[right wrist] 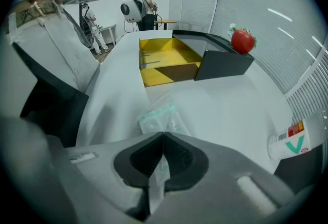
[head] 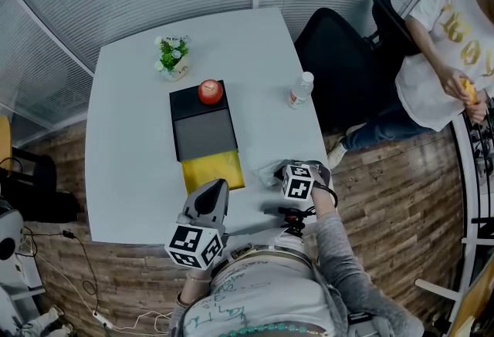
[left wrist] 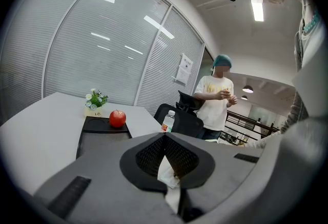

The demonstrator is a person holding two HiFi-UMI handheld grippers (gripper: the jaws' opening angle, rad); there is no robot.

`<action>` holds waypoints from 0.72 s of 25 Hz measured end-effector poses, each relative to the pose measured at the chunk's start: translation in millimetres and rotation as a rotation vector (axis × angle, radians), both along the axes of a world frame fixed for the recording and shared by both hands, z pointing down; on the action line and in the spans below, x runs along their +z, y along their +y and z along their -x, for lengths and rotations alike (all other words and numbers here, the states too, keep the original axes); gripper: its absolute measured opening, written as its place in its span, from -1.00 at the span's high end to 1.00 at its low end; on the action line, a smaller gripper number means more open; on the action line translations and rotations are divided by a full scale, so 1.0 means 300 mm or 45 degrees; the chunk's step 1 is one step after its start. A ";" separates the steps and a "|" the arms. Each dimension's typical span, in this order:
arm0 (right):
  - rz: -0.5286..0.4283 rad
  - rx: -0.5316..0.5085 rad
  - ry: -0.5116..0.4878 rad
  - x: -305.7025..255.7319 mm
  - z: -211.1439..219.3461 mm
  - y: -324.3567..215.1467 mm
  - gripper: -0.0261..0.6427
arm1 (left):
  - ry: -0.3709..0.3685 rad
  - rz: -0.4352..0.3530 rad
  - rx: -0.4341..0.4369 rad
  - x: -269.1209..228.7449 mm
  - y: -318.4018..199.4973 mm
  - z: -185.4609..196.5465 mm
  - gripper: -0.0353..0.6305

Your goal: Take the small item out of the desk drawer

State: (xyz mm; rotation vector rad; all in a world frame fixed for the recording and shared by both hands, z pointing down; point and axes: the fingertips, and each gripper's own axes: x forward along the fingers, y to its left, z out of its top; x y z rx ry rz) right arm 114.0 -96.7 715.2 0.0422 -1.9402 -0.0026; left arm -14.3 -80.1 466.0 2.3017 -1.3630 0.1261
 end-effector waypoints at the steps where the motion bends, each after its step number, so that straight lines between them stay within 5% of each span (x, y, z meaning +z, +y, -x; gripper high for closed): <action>1: 0.002 0.010 -0.001 0.003 0.000 0.000 0.91 | -0.001 0.001 0.000 0.000 0.001 0.001 0.90; 18: 0.054 0.128 0.026 0.013 0.008 -0.014 0.91 | -0.036 0.004 0.046 0.007 0.011 -0.021 0.90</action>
